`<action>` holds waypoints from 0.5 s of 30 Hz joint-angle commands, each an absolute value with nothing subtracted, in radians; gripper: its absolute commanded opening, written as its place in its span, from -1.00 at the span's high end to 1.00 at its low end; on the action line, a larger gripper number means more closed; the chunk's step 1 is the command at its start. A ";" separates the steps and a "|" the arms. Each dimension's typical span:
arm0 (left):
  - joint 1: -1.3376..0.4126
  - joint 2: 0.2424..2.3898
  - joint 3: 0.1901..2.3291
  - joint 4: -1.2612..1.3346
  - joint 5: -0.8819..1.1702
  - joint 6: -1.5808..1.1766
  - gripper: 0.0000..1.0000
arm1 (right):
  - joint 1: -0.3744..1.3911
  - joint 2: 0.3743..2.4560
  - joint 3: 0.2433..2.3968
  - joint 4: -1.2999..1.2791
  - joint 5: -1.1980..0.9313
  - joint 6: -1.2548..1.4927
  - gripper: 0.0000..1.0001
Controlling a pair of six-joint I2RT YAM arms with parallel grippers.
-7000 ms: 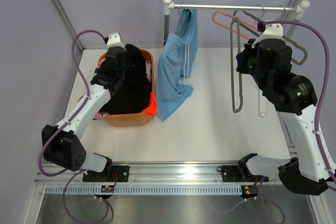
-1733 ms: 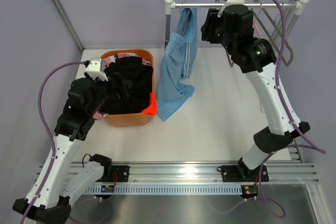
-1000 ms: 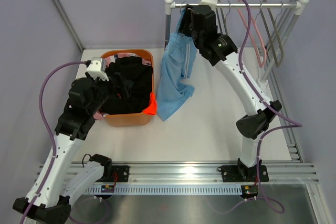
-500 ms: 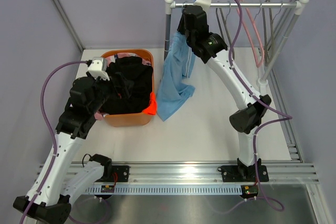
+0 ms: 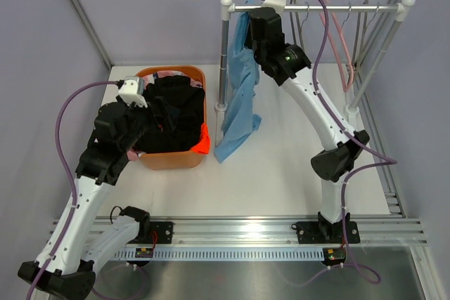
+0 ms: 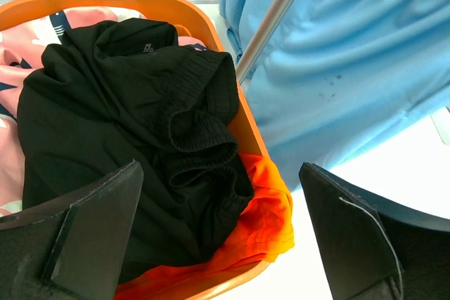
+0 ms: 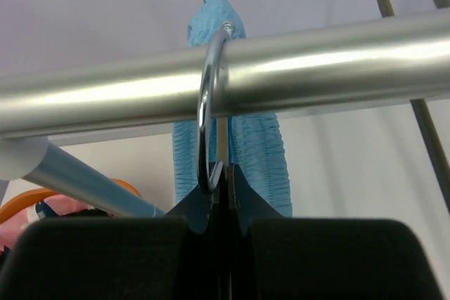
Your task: Remove the shorts from the hanger
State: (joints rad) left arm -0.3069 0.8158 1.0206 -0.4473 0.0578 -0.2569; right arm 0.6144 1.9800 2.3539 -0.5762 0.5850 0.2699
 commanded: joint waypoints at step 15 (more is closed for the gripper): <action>-0.307 0.857 1.031 -0.396 0.159 -0.238 -0.98 | 0.621 1.648 2.266 -0.779 0.489 0.219 1.00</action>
State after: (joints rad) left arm -0.3069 0.8417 1.0206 -0.4458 0.0914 -0.2535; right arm 0.6144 1.7012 2.2513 -0.7567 0.5297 0.2237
